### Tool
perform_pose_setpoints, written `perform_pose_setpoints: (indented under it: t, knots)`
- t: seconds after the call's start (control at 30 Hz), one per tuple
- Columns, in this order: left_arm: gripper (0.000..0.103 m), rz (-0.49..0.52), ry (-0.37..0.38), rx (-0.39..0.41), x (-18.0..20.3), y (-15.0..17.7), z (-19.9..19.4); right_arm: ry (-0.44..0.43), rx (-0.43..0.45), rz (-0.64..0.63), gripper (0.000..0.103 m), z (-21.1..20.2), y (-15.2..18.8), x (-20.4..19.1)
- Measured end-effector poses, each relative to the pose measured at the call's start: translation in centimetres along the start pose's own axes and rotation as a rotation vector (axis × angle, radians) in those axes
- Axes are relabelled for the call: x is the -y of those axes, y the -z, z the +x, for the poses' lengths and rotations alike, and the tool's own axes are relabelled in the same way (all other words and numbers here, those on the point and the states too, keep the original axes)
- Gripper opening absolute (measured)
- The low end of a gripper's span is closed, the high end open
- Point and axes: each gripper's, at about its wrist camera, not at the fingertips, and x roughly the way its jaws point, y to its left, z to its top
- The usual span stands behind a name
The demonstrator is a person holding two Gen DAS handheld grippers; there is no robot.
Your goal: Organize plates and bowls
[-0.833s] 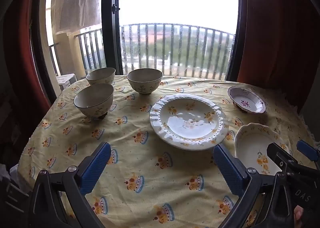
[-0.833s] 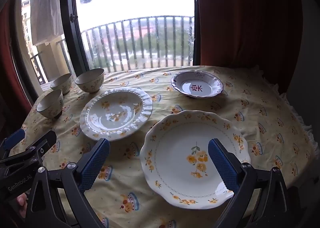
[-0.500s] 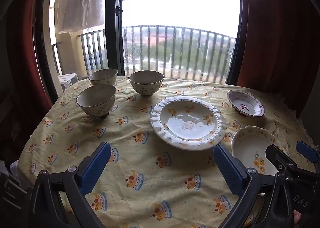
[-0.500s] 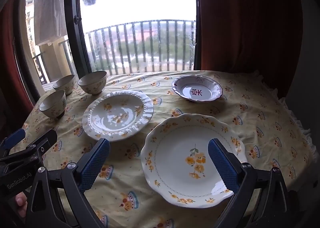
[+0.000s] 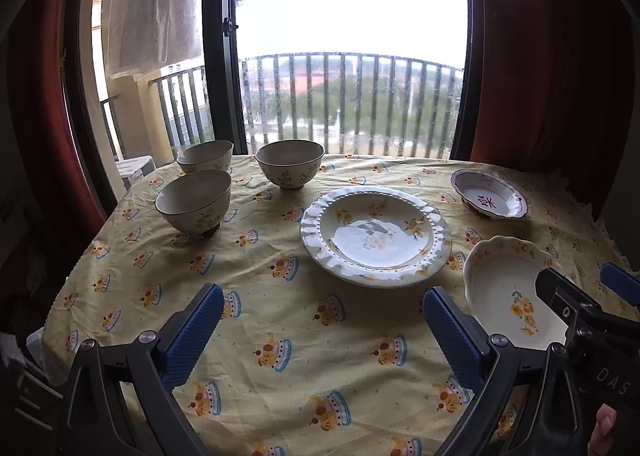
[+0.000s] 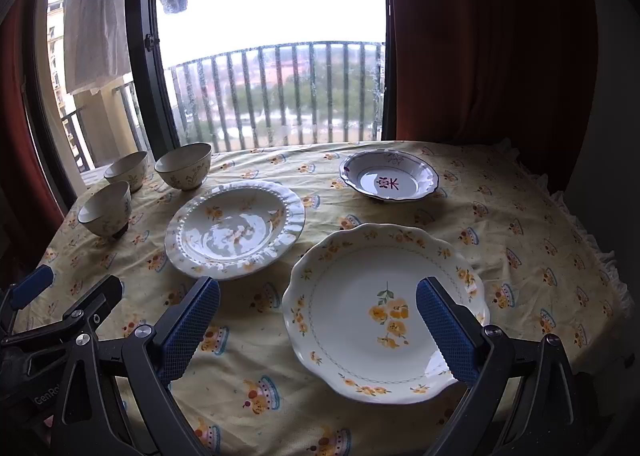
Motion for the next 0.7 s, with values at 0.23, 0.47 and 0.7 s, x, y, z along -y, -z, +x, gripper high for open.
perform_pose_setpoints:
  t: [0.23,0.47,0.7]
  knots:
    - [0.099,-0.002,-0.011,0.007,-0.13,0.09,-0.26,-0.009,-0.001,-0.006,0.1,-0.05,0.09,-0.21]
    - [0.099,0.015,-0.01,0.026,-0.13,-0.28,-0.29,-0.009,0.013,-0.009,0.1,-0.03,-0.15,-0.37]
    - [0.099,0.023,-0.011,0.035,0.06,-0.41,-0.21,0.001,0.008,0.003,0.1,0.42,-0.32,-0.2]
